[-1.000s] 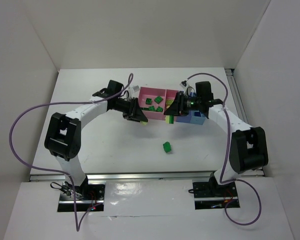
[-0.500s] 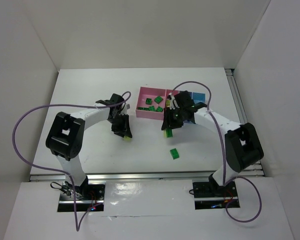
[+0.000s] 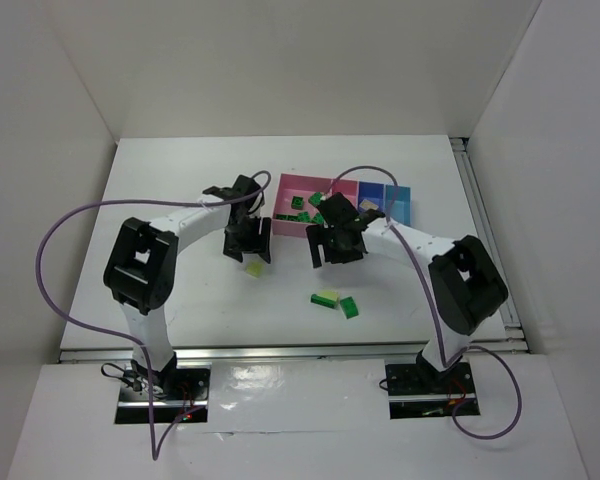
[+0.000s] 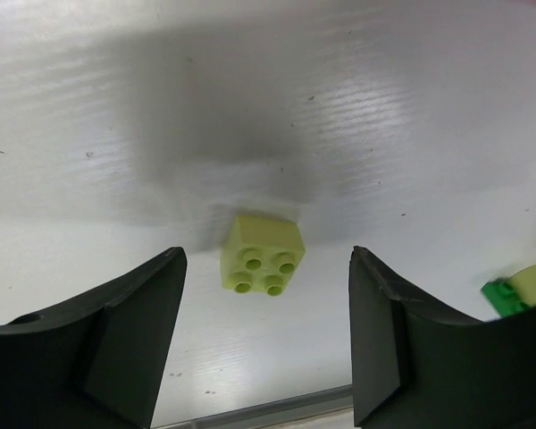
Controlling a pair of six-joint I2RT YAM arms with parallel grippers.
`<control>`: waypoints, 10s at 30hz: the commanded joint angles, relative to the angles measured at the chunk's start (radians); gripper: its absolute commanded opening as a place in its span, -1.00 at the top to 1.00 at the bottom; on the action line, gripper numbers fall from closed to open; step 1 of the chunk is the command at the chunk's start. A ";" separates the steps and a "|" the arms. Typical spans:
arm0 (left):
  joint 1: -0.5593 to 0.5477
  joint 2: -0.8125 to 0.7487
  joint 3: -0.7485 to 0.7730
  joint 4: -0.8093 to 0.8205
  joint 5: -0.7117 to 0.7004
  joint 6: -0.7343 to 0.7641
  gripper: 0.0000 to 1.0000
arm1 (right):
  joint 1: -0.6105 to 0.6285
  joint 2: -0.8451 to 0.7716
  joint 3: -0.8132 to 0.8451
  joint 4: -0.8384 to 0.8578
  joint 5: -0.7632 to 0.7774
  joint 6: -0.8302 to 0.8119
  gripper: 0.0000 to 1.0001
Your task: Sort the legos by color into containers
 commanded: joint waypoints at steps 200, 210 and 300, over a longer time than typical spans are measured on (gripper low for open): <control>0.319 -0.146 0.060 -0.068 0.078 -0.053 -0.52 | -0.199 0.145 0.397 0.080 0.306 0.045 -0.69; 0.278 -0.155 0.100 -0.086 0.057 -0.044 -0.52 | -0.009 -0.169 0.030 0.043 0.228 -0.073 -0.26; 0.000 -0.018 -0.088 0.483 1.106 -0.180 0.79 | 0.143 -0.291 -0.003 0.029 -0.033 -0.130 0.44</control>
